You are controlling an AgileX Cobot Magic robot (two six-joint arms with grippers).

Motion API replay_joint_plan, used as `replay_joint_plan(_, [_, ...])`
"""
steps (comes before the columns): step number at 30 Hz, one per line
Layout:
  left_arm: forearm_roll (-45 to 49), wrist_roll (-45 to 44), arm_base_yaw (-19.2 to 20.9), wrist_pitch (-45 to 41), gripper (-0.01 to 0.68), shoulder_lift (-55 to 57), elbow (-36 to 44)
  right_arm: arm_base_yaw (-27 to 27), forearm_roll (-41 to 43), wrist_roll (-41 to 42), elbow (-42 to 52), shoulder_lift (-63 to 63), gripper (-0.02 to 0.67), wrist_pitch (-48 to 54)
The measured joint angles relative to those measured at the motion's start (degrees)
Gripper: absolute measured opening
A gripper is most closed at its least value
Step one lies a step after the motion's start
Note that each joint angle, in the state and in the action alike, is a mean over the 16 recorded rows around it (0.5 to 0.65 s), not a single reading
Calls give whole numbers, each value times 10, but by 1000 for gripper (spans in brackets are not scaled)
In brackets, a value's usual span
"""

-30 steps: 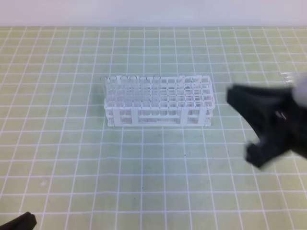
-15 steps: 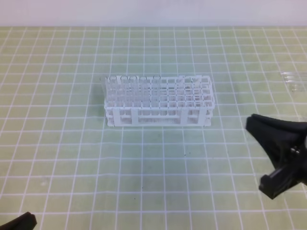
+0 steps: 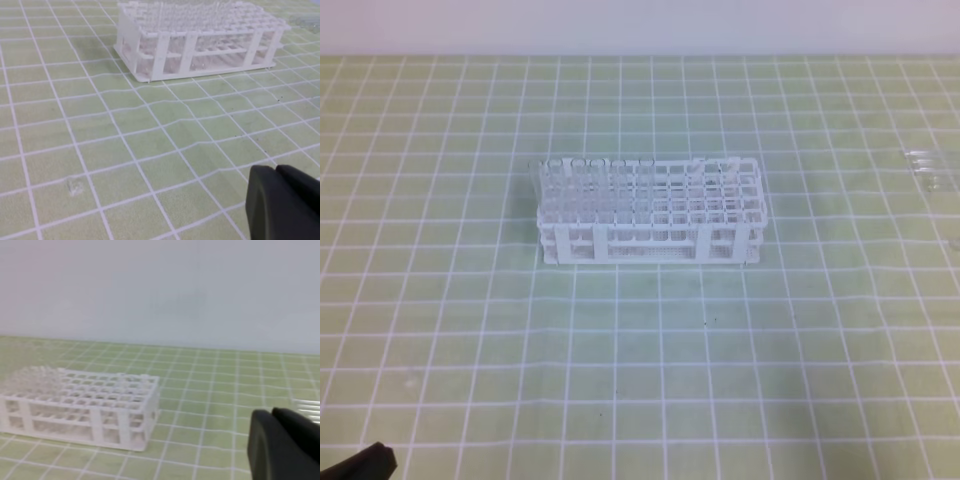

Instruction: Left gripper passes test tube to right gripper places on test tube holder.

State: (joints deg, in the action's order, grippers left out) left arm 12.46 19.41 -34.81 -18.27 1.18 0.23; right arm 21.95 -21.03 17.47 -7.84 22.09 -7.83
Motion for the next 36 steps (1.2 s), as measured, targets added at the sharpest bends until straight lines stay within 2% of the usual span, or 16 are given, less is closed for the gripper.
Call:
replay_joint_plan(6, [0, 0, 0, -1, -2, 0, 0, -76, -2, 0, 28, -119, -16, 74])
replay_joint_plan(12, [0, 0, 0, 0, -2, 1, 1, -112, -2, 0, 33, -183, -16, 121])
replay_joint_plan(26, [0, 0, 0, -5, -2, 1, 0, -119, 10, -3, 39, -212, -17, 130])
replay_joint_plan(36, [0, 0, 0, -4, -3, 0, -1, -119, 116, -97, 59, -228, -16, 156])
